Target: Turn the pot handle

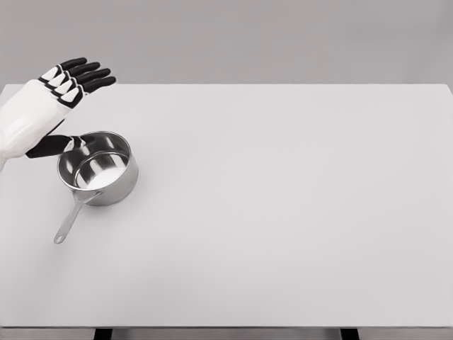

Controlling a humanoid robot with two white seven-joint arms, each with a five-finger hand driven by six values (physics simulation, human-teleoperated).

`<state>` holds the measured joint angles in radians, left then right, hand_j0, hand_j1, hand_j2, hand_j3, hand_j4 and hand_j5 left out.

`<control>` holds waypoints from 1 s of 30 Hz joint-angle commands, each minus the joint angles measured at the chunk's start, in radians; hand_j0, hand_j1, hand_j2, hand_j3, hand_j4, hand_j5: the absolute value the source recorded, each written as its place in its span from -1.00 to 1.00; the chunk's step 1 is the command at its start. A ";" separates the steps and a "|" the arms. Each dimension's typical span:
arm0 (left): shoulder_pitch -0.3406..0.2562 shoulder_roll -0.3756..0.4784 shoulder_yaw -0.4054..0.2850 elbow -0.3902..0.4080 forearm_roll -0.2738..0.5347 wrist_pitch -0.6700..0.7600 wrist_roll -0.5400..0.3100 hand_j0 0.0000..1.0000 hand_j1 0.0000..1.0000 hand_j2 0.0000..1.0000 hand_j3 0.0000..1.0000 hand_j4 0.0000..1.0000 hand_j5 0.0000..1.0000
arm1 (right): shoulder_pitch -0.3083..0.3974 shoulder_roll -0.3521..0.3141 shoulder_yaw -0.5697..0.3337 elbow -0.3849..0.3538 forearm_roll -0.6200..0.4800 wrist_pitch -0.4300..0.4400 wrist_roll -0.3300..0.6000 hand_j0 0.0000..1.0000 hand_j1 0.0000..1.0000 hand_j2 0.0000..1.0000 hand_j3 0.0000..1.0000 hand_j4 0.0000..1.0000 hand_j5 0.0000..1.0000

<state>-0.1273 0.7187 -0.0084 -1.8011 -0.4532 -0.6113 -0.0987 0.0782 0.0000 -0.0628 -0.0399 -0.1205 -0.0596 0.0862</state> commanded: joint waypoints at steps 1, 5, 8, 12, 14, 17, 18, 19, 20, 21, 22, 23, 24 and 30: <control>0.000 0.001 0.002 0.000 0.005 0.000 0.001 1.00 1.00 1.00 1.00 1.00 1.00 | 0.000 0.000 0.001 0.000 0.004 0.000 -0.005 1.00 1.00 1.00 1.00 1.00 1.00; 0.006 -0.001 -0.004 0.000 0.001 0.000 0.001 1.00 1.00 1.00 1.00 1.00 1.00 | 0.002 0.000 0.000 0.000 -0.001 0.000 0.000 1.00 1.00 1.00 1.00 1.00 1.00; 0.006 0.002 -0.004 0.000 -0.011 0.000 -0.001 1.00 1.00 1.00 1.00 1.00 1.00 | 0.002 0.000 0.000 0.000 -0.001 0.000 0.000 1.00 1.00 1.00 1.00 1.00 1.00; 0.018 0.005 -0.012 0.000 -0.068 0.000 -0.033 1.00 1.00 1.00 1.00 1.00 1.00 | 0.002 0.000 0.000 0.000 -0.001 0.000 0.000 1.00 1.00 1.00 1.00 1.00 1.00; 0.044 0.005 -0.010 -0.001 -0.071 0.000 -0.039 1.00 1.00 1.00 1.00 1.00 1.00 | 0.002 0.000 0.000 0.000 -0.001 0.000 0.000 1.00 1.00 1.00 1.00 1.00 1.00; 0.049 0.004 0.005 0.000 -0.068 0.000 -0.041 1.00 1.00 1.00 1.00 1.00 1.00 | 0.002 0.000 -0.002 0.000 -0.001 0.001 0.000 1.00 1.00 1.00 1.00 1.00 1.00; 0.052 0.015 0.036 0.000 -0.059 0.000 -0.042 1.00 1.00 1.00 1.00 1.00 1.00 | 0.002 0.000 0.000 0.000 -0.001 0.000 0.000 1.00 1.00 1.00 1.00 1.00 1.00; 0.077 0.030 0.088 0.000 -0.061 0.000 -0.044 1.00 1.00 1.00 1.00 1.00 1.00 | 0.002 0.000 0.000 0.000 -0.001 0.000 0.000 1.00 1.00 1.00 1.00 1.00 1.00; 0.112 0.030 0.104 -0.001 -0.059 0.000 -0.042 1.00 1.00 1.00 1.00 1.00 1.00 | 0.002 0.000 0.000 0.000 -0.001 0.001 0.000 1.00 1.00 1.00 1.00 1.00 1.00; 0.123 0.022 0.105 0.000 -0.053 0.000 -0.042 1.00 1.00 1.00 1.00 1.00 1.00 | 0.002 0.000 0.000 0.000 -0.001 0.000 0.000 1.00 1.00 1.00 1.00 1.00 1.00; 0.127 0.031 0.100 -0.001 -0.025 0.000 -0.042 1.00 1.00 1.00 1.00 1.00 1.00 | 0.002 0.000 0.000 0.000 -0.001 0.000 0.000 1.00 1.00 1.00 1.00 1.00 1.00; 0.135 0.031 0.100 -0.001 -0.010 0.000 -0.042 1.00 1.00 1.00 1.00 1.00 1.00 | 0.002 0.000 0.000 0.000 -0.001 0.000 0.000 1.00 1.00 1.00 1.00 1.00 1.00; 0.138 0.031 0.105 -0.001 -0.002 0.000 -0.042 1.00 1.00 1.00 1.00 1.00 1.00 | 0.002 0.000 -0.002 0.000 -0.001 0.000 0.000 1.00 1.00 1.00 1.00 1.00 1.00; 0.172 0.030 0.096 -0.003 -0.001 0.000 -0.044 1.00 1.00 1.00 1.00 1.00 1.00 | 0.002 0.000 0.000 0.000 -0.001 0.000 0.000 1.00 1.00 1.00 1.00 1.00 1.00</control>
<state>0.0445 0.7492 0.0904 -1.8029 -0.4636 -0.6115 -0.1429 0.0798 0.0000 -0.0631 -0.0399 -0.1212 -0.0597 0.0857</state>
